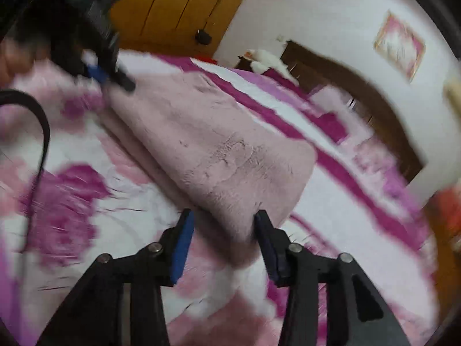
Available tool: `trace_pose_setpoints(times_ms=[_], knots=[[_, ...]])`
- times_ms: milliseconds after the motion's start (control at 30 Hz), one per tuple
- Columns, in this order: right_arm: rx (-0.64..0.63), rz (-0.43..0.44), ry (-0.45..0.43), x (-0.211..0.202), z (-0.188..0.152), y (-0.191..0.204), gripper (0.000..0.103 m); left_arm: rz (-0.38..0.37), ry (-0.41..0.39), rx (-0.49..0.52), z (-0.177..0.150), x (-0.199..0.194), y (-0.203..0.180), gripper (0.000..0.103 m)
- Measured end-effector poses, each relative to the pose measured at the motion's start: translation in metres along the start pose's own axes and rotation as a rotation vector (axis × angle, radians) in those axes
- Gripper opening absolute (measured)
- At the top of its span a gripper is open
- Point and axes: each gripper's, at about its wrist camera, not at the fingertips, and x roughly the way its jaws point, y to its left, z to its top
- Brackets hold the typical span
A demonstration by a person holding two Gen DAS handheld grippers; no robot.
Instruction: Fold small clothes
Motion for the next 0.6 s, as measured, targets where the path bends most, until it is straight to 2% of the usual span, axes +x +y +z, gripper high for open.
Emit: trace_pose_setpoints(times_ms=[100,167,233,267,367,500,533,600], knots=[[0.131,0.092,-0.034,-0.015,-0.006,-0.029,0.046,0.037,-0.056,0.047,-0.009,-0.017,-0.003,0.002],[0.214,0.102,-0.058,-0.020,-0.005,-0.051,0.044,0.085,-0.108,0.108,-0.010,-0.023,-0.016,0.002],[0.288,0.140,-0.068,-0.019,-0.001,-0.069,0.024,0.140,-0.149,0.177,-0.009,-0.025,-0.031,0.002],[0.318,0.157,-0.074,-0.018,0.002,-0.076,0.011,0.162,-0.176,0.220,-0.009,-0.026,-0.041,0.002],[0.344,0.171,-0.114,-0.014,0.014,-0.087,0.008,0.180,-0.228,0.292,-0.003,-0.025,-0.064,0.002],[0.334,0.162,-0.128,0.011,0.039,-0.093,0.007,0.195,-0.300,0.309,0.010,-0.020,-0.087,0.002],[0.334,0.159,-0.121,0.014,0.043,-0.093,0.007,0.188,-0.311,0.305,0.014,-0.017,-0.093,0.002],[0.327,0.141,-0.109,0.027,0.050,-0.095,0.007,0.122,-0.308,0.313,0.023,-0.007,-0.100,0.001]])
